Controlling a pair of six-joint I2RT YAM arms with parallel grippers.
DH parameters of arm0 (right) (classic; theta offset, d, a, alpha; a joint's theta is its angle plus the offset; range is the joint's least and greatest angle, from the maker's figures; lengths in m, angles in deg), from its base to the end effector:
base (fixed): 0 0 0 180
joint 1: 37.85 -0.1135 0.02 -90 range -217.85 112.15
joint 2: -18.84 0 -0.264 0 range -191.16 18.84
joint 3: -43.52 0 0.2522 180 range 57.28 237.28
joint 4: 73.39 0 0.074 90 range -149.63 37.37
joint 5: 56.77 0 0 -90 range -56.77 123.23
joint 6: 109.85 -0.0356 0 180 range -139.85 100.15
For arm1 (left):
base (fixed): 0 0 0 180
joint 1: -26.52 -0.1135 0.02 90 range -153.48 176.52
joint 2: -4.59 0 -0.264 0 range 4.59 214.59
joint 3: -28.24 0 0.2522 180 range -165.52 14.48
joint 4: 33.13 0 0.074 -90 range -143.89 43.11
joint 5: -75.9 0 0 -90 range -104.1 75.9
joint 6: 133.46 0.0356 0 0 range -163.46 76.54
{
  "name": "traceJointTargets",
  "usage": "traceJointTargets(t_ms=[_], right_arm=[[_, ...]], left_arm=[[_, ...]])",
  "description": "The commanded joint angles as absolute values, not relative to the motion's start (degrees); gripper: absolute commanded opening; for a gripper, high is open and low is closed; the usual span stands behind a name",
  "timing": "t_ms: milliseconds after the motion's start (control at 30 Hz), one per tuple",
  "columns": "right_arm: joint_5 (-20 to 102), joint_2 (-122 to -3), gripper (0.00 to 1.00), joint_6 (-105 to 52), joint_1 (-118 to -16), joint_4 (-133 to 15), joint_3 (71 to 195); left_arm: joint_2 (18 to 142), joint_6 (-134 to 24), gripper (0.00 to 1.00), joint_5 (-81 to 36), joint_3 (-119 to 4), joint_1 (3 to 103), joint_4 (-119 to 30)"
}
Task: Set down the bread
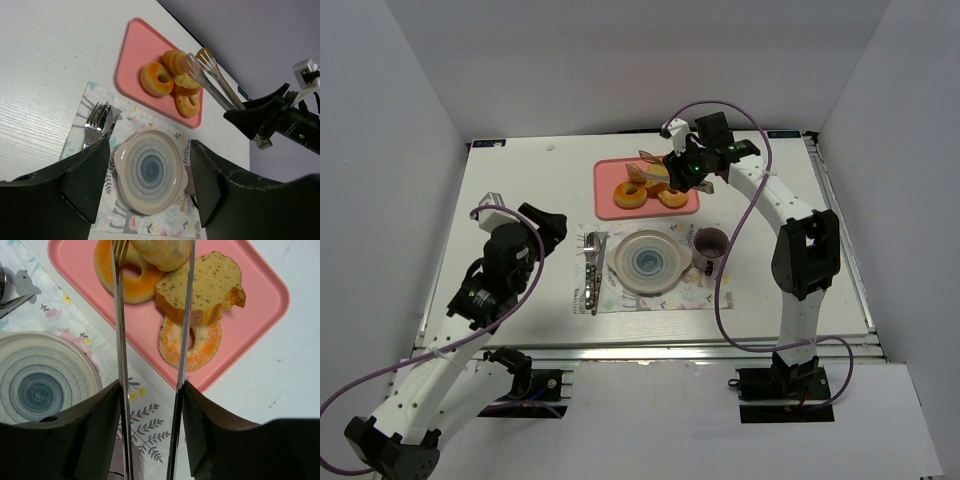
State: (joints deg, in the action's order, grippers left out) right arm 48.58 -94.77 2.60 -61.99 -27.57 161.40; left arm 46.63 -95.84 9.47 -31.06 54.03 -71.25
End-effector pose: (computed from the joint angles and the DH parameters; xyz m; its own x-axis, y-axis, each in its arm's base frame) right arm 0.4144 0.1960 0.3023 -0.3398 -0.5558 -0.7587 -0.7627 0.6348 -0.1235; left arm 0.1524 -0.0633 0.3271 -0.2656 -0.6802 -0.6832 -0.1940 0.7319 -0.6532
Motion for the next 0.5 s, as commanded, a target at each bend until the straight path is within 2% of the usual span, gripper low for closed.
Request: traceJointTargets(t_ms=[0, 167, 233, 467], right_arm=[[49.2, -93.6, 0.54, 2.3, -62.3, -28.5, 161.3], [49.0, -94.9, 0.50, 2.7, -62.6, -28.4, 162.6], [49.0, -95.1, 0.45, 3.1, -62.9, -28.4, 162.7], [49.7, -92.8, 0.15, 3.5, -62.9, -28.3, 161.6]], left_arm=[[45.5, -95.7, 0.75, 10.0, -31.8, 54.1, -71.1], [45.5, -95.7, 0.75, 10.2, -32.2, 54.1, -71.5], [45.5, -95.6, 0.75, 10.2, -32.2, 54.1, -71.5], [45.1, -95.7, 0.75, 10.4, -32.1, 54.1, -71.7]])
